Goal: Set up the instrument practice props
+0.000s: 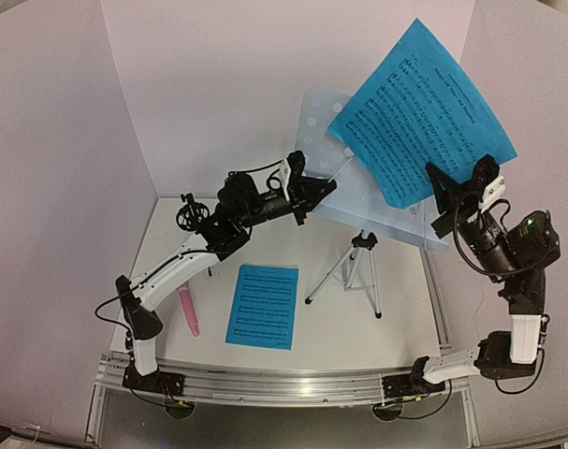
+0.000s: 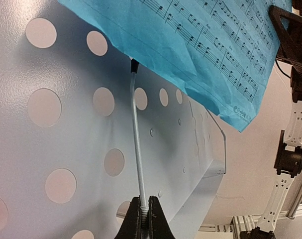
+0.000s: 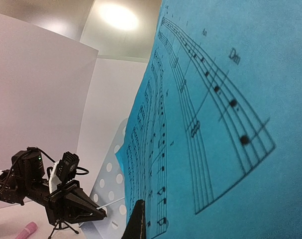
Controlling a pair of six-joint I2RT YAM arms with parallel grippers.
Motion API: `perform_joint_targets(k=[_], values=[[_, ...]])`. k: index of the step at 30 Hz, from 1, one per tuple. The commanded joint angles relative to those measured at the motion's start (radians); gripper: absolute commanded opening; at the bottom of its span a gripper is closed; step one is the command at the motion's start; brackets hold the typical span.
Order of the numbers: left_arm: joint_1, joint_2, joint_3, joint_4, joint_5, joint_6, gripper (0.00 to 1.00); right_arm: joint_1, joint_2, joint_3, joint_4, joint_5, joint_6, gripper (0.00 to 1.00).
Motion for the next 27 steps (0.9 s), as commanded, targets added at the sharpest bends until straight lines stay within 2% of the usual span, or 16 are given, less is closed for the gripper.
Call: perform_joint_targets(k=[1, 10, 27], values=[[-0.002, -0.078, -0.06, 0.061, -0.008, -0.042, 0.0, 0.001, 0.023, 0.024, 0.065, 0.03, -0.033, 0.0], [-0.002, -0.124, -0.167, 0.161, 0.019, -0.016, 0.0, 0.001, 0.099, 0.117, 0.095, 0.04, -0.151, 0.0], [-0.001, -0.104, -0.147, 0.14, 0.025, -0.016, 0.0, 0.002, 0.11, 0.18, 0.103, 0.078, -0.265, 0.0]])
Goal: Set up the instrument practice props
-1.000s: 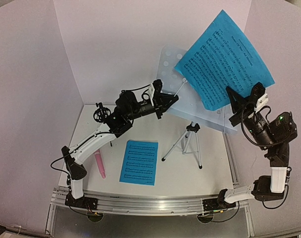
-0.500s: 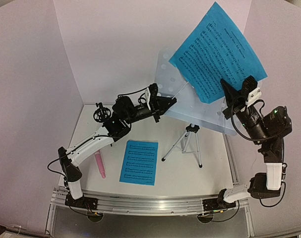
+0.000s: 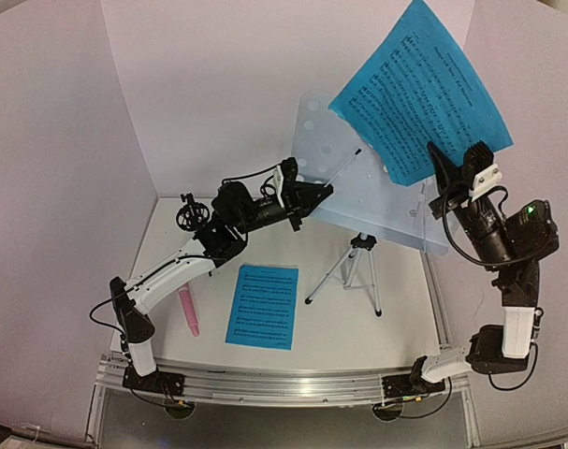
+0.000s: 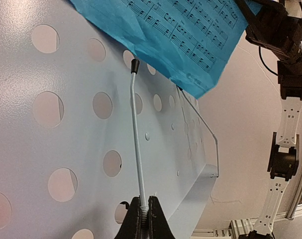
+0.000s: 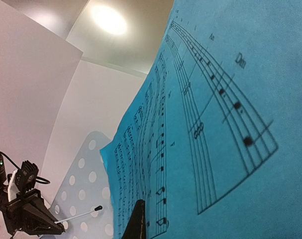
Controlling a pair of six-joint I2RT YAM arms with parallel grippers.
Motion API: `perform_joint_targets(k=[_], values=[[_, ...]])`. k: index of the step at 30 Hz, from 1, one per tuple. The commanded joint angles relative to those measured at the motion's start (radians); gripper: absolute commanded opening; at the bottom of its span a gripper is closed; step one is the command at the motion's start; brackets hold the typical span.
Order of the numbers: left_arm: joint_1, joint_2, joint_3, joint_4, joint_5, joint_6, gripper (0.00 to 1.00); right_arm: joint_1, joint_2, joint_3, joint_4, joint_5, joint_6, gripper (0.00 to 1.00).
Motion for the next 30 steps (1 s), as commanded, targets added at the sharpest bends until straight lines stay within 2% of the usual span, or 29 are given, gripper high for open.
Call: perform_joint_targets(k=[1, 12, 25, 30], values=[[0.002, -0.029, 0.013, -0.008, 0.007, -0.012, 0.0, 0.001, -0.008, 0.018, 0.043, 0.032, -0.031, 0.0], [0.002, -0.009, 0.032, -0.004, 0.029, -0.013, 0.0, 0.001, -0.133, -0.268, 0.046, 0.075, 0.061, 0.0], [0.002, -0.009, 0.027, -0.002, 0.068, -0.016, 0.0, 0.001, -0.104, -0.284, -0.003, 0.094, 0.093, 0.0], [0.002, -0.01, 0.027, 0.005, 0.07, -0.015, 0.0, 0.0, -0.046, -0.217, -0.121, 0.09, 0.134, 0.0]])
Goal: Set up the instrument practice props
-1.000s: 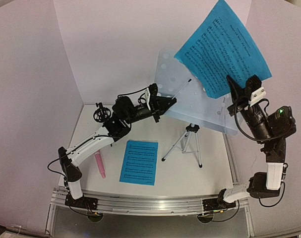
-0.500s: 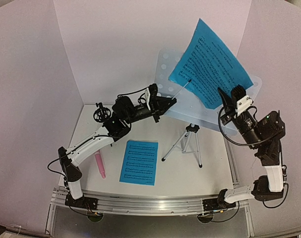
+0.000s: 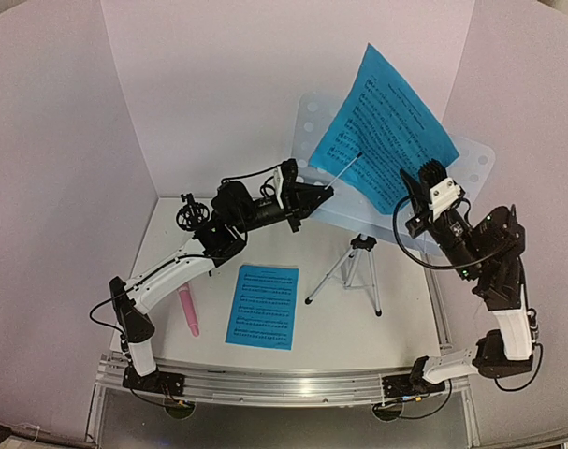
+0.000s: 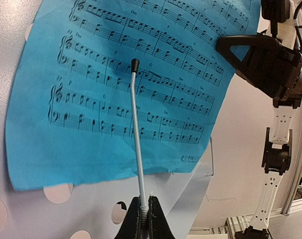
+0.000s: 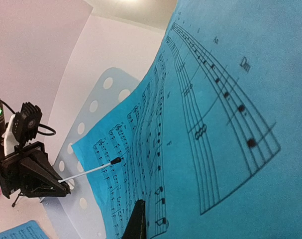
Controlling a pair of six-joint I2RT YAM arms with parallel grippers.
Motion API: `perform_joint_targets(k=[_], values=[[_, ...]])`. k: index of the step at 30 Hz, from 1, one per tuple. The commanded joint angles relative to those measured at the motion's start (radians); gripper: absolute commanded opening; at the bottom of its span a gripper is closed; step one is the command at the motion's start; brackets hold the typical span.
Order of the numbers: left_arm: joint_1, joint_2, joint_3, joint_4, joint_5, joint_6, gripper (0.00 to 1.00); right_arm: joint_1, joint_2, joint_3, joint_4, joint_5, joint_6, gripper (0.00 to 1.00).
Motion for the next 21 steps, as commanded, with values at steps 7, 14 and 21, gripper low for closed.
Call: perform_joint_targets(k=[7, 14, 21], values=[[0.001, -0.009, 0.021, 0.014, 0.037, -0.019, 0.0, -0.001, 0.06, 0.072, -0.116, 0.01, 0.074, 0.0], [0.001, -0.003, 0.025, 0.018, 0.045, -0.025, 0.0, -0.018, 0.061, 0.058, -0.142, -0.003, 0.115, 0.0], [0.001, -0.003, 0.024, 0.022, 0.046, -0.027, 0.0, -0.094, 0.088, 0.067, -0.176, -0.055, 0.172, 0.0]])
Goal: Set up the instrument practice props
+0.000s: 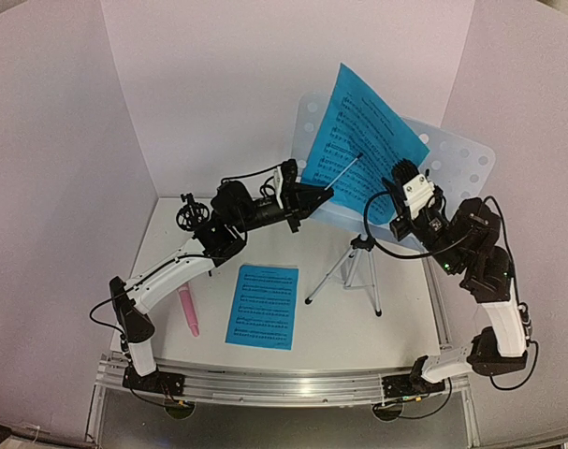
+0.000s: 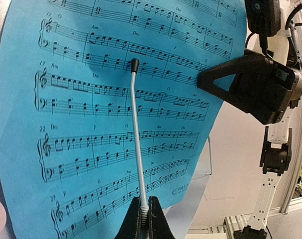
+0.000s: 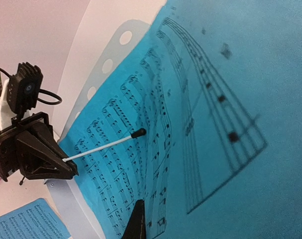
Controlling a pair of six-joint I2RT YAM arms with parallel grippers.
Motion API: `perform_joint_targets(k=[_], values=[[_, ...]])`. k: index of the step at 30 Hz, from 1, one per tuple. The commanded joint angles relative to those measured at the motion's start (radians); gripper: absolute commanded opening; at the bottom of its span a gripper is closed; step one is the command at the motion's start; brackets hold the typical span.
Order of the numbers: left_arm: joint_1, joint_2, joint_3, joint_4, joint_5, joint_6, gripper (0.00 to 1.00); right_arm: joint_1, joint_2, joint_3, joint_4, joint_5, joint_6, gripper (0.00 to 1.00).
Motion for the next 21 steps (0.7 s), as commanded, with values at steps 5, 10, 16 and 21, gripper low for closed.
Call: perform_joint_targets(k=[5, 10, 16, 21], values=[[0.0, -0.004, 0.02, 0.023, 0.02, -0.023, 0.0, -0.102, 0.036, 0.04, -0.025, -0.094, 0.113, 0.13], [0.0, -0.008, 0.01, 0.031, 0.022, -0.024, 0.0, -0.113, 0.046, 0.064, -0.025, -0.082, 0.129, 0.18], [0.0, -0.006, 0.007, 0.04, 0.02, -0.034, 0.0, -0.114, 0.033, 0.082, -0.025, -0.012, 0.185, 0.29], [0.0, -0.011, -0.002, 0.041, 0.02, -0.031, 0.0, -0.115, 0.0, 0.059, -0.025, 0.016, 0.239, 0.41]])
